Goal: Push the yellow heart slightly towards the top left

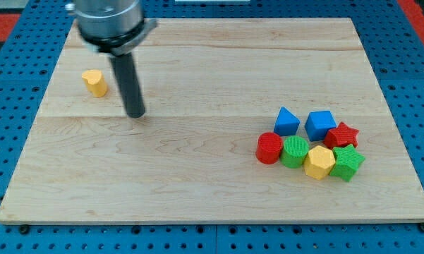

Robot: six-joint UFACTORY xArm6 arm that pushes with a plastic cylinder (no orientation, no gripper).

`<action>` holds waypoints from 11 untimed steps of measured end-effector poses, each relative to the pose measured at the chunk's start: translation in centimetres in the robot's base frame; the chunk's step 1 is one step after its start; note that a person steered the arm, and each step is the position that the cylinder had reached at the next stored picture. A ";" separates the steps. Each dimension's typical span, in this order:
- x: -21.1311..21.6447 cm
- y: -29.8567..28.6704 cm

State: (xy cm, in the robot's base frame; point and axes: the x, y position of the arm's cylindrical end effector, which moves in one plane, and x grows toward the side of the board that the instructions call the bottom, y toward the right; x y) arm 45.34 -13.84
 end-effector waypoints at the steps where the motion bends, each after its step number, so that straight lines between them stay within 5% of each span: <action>1: 0.8 -2.4; 3: -6.0 -5.2; 5: -8.0 -7.3; 7: -10.8 2.3; 8: -12.4 -1.3; 10: -4.5 -6.9; 11: -7.3 -12.4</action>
